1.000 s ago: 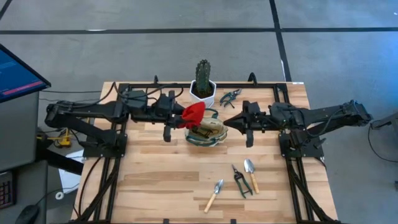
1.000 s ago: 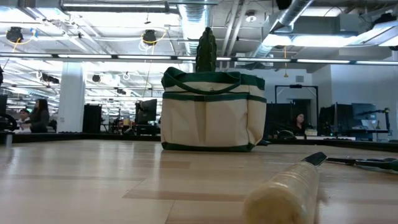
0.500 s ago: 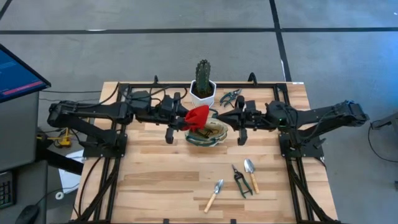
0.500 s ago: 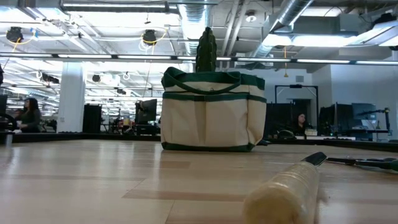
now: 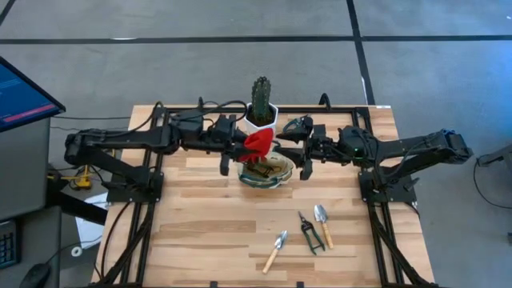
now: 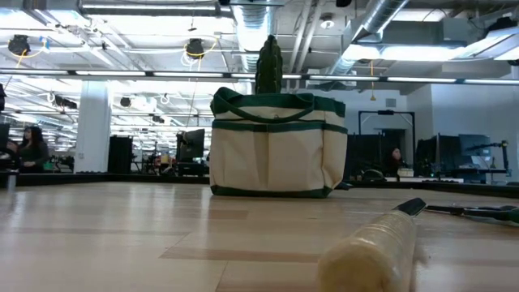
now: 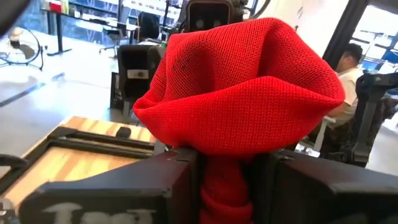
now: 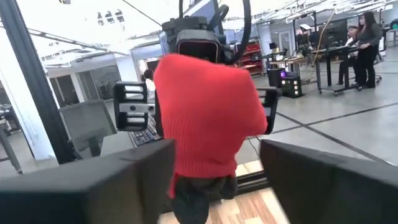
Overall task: Pick & Place Garden tools in Gardening bag
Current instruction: Put the red gloves into the gardening bag
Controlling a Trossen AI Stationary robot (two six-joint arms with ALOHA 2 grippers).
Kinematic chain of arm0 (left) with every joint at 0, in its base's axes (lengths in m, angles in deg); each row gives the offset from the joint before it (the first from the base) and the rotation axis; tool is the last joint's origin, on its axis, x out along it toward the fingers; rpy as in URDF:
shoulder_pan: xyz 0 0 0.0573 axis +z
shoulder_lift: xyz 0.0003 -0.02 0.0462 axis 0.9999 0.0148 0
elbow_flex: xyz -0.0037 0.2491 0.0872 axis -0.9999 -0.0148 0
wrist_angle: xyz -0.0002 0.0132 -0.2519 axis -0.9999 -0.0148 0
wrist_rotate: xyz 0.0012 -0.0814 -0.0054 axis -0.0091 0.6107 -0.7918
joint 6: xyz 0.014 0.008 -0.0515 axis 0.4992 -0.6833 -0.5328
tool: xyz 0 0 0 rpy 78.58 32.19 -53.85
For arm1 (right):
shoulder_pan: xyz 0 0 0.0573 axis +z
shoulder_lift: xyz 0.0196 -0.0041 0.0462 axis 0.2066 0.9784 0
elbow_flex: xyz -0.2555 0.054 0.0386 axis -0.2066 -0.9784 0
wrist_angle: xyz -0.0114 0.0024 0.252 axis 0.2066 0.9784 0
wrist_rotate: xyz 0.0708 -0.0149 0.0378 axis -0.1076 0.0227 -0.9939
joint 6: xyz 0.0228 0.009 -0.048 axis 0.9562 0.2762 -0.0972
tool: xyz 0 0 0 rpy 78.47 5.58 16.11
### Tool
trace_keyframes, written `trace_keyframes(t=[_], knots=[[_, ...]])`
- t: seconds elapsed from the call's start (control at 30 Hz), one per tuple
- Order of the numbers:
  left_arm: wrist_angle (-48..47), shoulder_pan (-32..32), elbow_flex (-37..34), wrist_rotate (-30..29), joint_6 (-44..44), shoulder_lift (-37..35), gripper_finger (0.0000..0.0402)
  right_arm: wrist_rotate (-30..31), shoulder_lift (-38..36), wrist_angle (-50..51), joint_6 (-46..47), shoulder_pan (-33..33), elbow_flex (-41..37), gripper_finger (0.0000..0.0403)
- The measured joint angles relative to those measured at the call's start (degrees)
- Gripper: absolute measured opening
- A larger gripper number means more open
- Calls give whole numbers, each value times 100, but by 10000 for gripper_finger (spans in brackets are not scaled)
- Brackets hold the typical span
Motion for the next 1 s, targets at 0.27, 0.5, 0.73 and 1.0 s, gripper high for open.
trace_keyframes(t=[0.27,0.5,0.73,1.0], knots=[[365,19,4,287,-57,367,66,-2,0,9,160,-56,0,343],[872,21,-2,285,-82,585,66,-20,-13,183,478,-212,3,385],[982,154,-2,286,-108,632,66,-217,-3,156,474,-219,8,380],[1450,253,0,575,-543,961,66,-319,4,84,424,-219,-2,377]])
